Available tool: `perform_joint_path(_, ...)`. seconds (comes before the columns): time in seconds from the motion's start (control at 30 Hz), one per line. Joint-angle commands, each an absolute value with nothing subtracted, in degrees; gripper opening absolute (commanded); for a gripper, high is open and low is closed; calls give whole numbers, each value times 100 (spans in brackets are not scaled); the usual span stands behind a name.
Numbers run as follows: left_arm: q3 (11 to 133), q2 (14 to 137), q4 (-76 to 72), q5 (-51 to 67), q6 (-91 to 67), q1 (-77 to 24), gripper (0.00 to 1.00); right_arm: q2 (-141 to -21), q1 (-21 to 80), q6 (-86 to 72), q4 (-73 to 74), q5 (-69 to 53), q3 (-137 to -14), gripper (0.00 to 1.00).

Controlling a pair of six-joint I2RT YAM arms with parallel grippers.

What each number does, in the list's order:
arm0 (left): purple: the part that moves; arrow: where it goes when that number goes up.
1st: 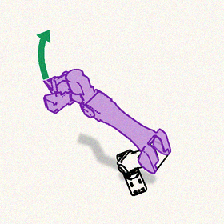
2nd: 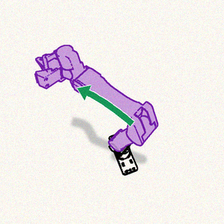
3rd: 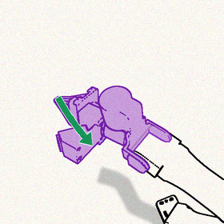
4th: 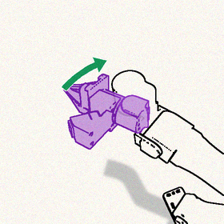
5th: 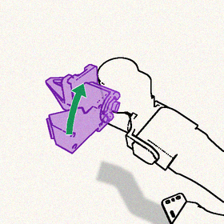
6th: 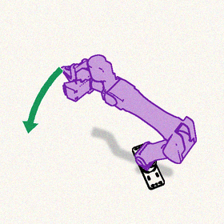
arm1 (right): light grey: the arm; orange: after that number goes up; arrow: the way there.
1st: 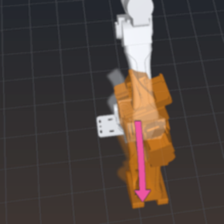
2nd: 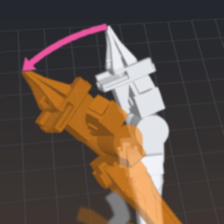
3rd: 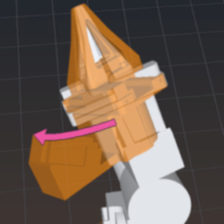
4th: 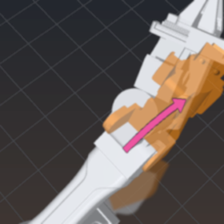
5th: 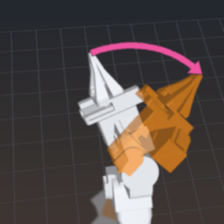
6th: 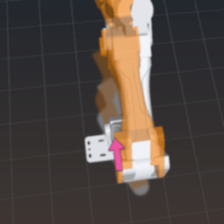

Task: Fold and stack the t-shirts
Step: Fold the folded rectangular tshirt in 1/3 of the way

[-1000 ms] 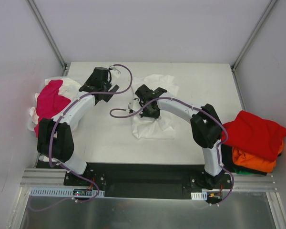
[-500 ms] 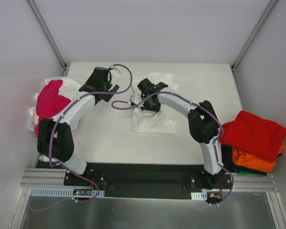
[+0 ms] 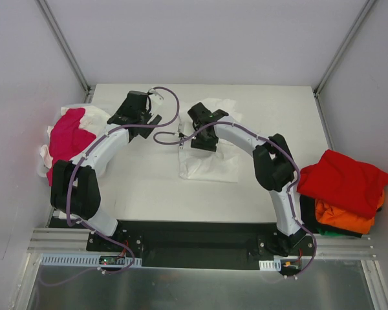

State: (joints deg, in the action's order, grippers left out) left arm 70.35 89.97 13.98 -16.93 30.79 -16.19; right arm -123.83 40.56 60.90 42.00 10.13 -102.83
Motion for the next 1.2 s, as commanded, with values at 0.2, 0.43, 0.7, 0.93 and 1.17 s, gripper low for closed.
perform_joint_path(0.2,7022,8868,1327,-1564,2971,-1679,99,-12147,3929,6152,3920,1898,-10811,65)
perform_joint_path(0.43,7058,8807,1327,-1503,2900,-1670,99,-11515,4016,6003,3946,2153,-10468,65)
perform_joint_path(0.7,6987,8692,1336,-1477,2900,-1767,99,-10381,4701,5380,4553,2057,-9810,69)
perform_joint_path(0.93,7232,9069,1248,-1828,2927,-1723,99,-9967,5255,5089,4246,1574,-8799,79)
perform_joint_path(1.17,8129,9764,1187,-2179,2936,-1380,99,-10282,5291,5185,3876,1248,-8499,84)
